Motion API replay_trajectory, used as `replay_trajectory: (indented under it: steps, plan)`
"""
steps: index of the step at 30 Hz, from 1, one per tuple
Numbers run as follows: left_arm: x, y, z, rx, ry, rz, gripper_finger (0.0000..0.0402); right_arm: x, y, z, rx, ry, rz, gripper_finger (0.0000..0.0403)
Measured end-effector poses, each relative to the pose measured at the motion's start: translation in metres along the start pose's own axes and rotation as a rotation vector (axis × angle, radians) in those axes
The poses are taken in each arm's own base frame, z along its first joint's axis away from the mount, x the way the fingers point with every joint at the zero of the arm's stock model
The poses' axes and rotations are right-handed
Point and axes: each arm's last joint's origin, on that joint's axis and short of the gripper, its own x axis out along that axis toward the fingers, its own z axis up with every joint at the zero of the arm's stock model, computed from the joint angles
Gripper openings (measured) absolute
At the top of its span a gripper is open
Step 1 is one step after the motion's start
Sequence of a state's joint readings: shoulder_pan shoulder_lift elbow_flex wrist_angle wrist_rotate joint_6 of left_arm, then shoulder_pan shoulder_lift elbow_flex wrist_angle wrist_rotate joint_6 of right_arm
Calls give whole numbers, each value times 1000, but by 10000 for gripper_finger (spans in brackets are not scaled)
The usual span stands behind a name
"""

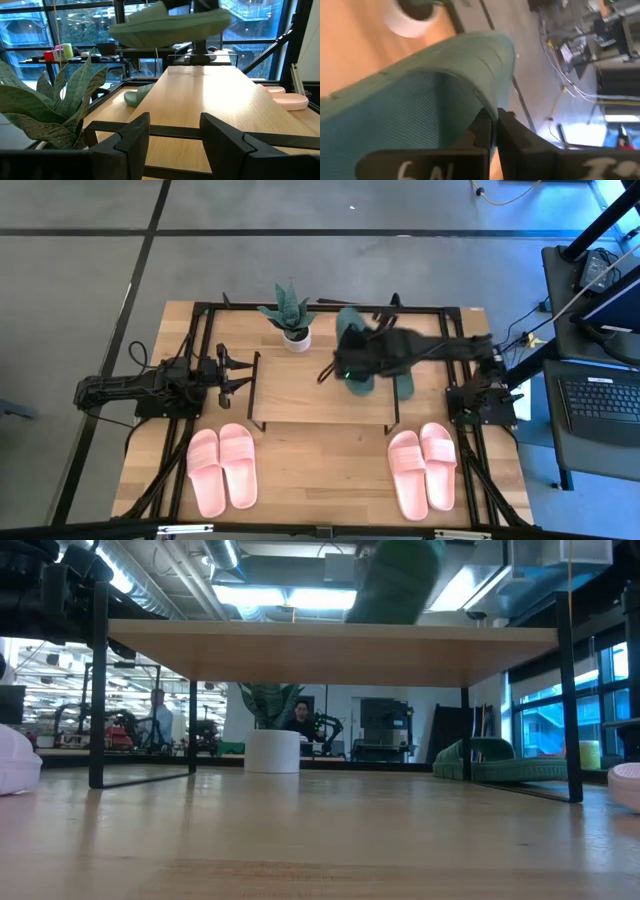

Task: Pick and place slides into the shelf
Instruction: Put the right blue slide on the shelf

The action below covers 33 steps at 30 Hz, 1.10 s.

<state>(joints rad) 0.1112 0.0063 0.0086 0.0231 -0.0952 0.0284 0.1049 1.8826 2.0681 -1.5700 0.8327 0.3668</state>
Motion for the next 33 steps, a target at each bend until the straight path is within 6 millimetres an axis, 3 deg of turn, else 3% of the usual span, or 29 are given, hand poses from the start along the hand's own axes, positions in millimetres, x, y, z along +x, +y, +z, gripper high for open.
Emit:
replay_trajectory:
  steps: [6,10,23,33]
  plan:
    - [0,0,0,-1,0,0,166,-9,45,9,-52,-29,44,15]
    - [0,0,0,-1,0,0,166,-9,62,5,-46,-21,46,15]
    - [0,0,-1,-66,6,-5,166,8,83,-12,-66,78,62,15]
    - [0,0,0,-71,4,-5,166,14,87,-16,-66,102,49,25]
